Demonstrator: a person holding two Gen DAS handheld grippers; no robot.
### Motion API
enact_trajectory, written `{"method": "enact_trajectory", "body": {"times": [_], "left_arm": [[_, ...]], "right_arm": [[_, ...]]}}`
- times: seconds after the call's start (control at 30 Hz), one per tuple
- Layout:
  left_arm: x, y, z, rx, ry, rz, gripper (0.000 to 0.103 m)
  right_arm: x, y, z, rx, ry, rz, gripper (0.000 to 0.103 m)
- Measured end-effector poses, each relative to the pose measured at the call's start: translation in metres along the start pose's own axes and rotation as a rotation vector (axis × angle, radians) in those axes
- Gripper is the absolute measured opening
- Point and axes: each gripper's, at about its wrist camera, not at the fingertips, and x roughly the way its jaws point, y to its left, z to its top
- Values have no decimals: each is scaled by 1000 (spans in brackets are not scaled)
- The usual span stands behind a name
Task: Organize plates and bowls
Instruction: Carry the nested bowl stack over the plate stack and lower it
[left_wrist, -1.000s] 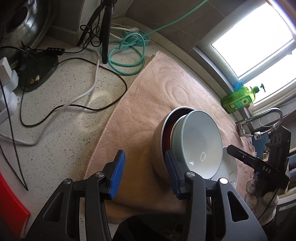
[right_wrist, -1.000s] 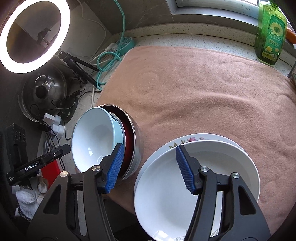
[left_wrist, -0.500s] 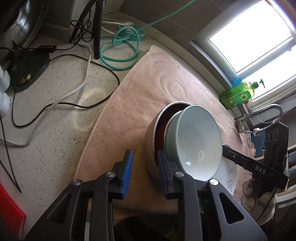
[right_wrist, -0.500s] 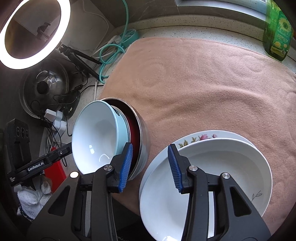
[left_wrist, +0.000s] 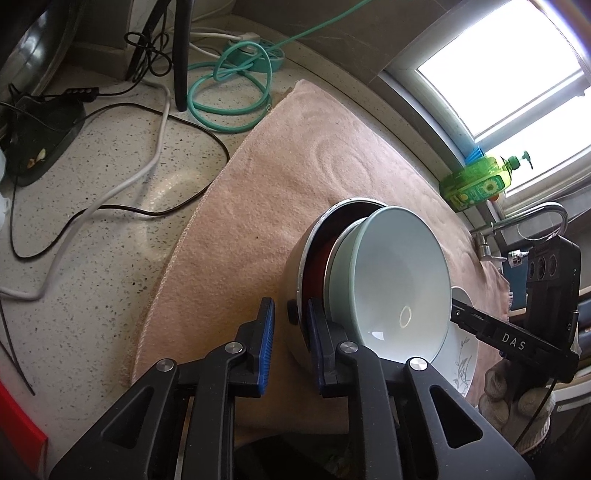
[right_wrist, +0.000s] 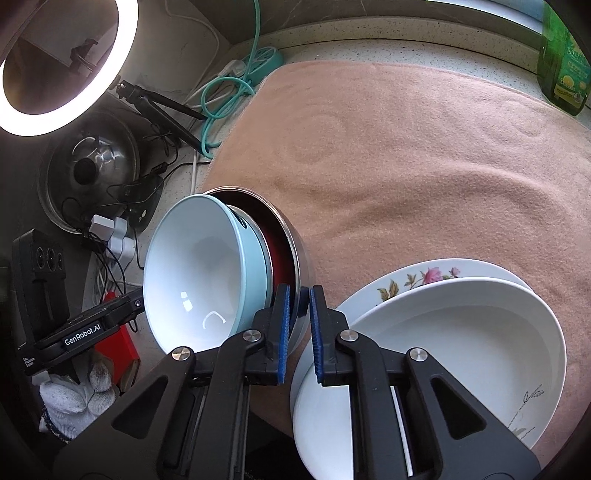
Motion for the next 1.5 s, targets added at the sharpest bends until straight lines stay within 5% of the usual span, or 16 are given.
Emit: {"method": "enact_trajectory", "body": {"times": [0.67,1.07,1.5], "left_arm": [[-9,-17,2,100,-14,69,10],[-29,-47,6,157,-46,34,10],[-18,-110,-6,270,-11,-47,10]], "right_arm": [[-14,11,-2,-11,-39,-47,11],[-62,7,-10,4,-106,-44,11],[-120,-40,-41,95,-166,-94,11]]}}
